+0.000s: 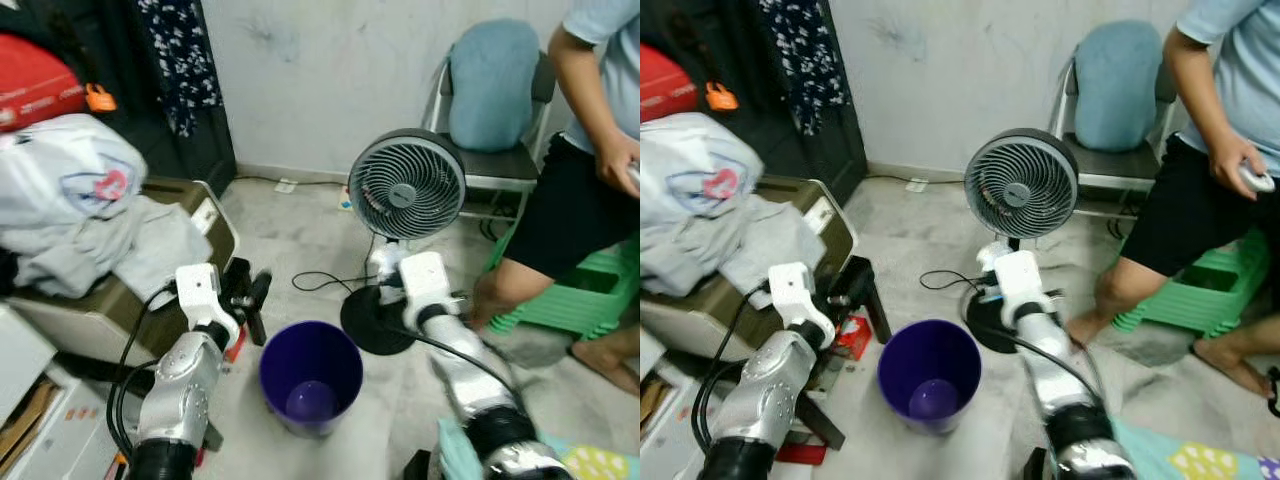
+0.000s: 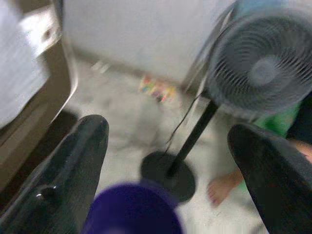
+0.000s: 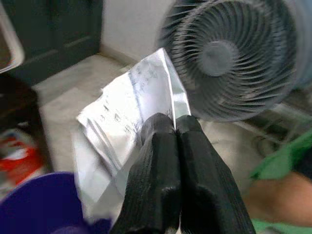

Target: Clean up the room

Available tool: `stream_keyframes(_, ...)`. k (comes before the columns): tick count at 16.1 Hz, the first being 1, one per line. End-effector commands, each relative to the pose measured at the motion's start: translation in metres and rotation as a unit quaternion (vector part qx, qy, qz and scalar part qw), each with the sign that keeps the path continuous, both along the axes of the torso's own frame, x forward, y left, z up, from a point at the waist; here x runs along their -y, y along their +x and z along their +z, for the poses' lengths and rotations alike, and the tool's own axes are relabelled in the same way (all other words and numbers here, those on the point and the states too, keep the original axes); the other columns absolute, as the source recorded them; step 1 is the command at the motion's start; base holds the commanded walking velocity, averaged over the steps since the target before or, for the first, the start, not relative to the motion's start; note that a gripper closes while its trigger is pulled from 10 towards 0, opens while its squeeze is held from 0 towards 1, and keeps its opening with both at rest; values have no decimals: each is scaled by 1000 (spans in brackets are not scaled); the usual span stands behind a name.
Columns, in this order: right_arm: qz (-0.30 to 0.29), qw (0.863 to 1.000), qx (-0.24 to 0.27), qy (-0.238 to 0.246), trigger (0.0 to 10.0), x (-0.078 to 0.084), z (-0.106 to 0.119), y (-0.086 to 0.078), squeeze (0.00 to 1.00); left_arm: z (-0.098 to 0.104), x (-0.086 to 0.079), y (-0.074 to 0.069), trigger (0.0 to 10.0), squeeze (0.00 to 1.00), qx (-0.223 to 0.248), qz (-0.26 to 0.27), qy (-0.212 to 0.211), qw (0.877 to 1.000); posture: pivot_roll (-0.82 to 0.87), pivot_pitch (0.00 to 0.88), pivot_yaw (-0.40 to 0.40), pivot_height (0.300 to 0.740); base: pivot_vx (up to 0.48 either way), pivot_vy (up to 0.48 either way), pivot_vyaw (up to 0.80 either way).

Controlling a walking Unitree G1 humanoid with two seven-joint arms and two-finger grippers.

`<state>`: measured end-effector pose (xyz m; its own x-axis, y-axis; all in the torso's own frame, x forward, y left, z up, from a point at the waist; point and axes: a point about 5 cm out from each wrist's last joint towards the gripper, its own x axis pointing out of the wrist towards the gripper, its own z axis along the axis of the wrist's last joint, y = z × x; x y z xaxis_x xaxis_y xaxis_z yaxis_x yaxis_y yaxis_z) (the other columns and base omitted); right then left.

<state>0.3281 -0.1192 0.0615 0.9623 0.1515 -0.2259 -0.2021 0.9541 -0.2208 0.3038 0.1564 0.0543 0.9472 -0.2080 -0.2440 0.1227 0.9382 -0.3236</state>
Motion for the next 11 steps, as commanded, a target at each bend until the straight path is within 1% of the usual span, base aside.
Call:
stream_keyframes(1,8,1000,-23,6,10000,-8,-5,1,0,-5,-3,5,10000,0,-18,1,22,1000,-149,0,24,740,0,0,0)
stream_keyframes(2,12,999,-31,7,10000,-11,-7,1,0,-6,-4,10,10000,0,-26,-2,46,999,-151,0,28,740,0,0,0)
stream_keyframes(4,17,999,-51,-6,10000,-15,-13,1,0,-11,-7,14,10000,0,-45,-3,60,997,-152,0,35,740,0,0,0)
stream_keyframes(6,15,996,-82,-16,10000,-17,-21,2,0,-21,-12,16,10000,0,-79,-10,85,993,-141,0,40,740,0,0,0)
stream_keyframes(7,9,993,-112,-19,10000,-19,-30,-1,0,-30,-14,13,10000,0,-107,-16,106,989,-138,0,41,740,0,0,0)
stream_keyframes(8,10,992,-126,-19,10000,-21,-34,-4,0,-36,-15,10,10000,0,-122,-22,117,985,-136,0,42,740,0,0,0)
stream_keyframes(9,16,990,-139,-29,10000,-23,-39,-8,0,-41,-14,7,10000,0,-133,-28,117,984,-133,0,43,740,0,0,0)
stream_keyframes(11,14,988,-151,-31,10000,-25,-48,-15,0,-51,-15,0,10000,0,-162,-20,116,980,-132,0,49,740,0,0,0)
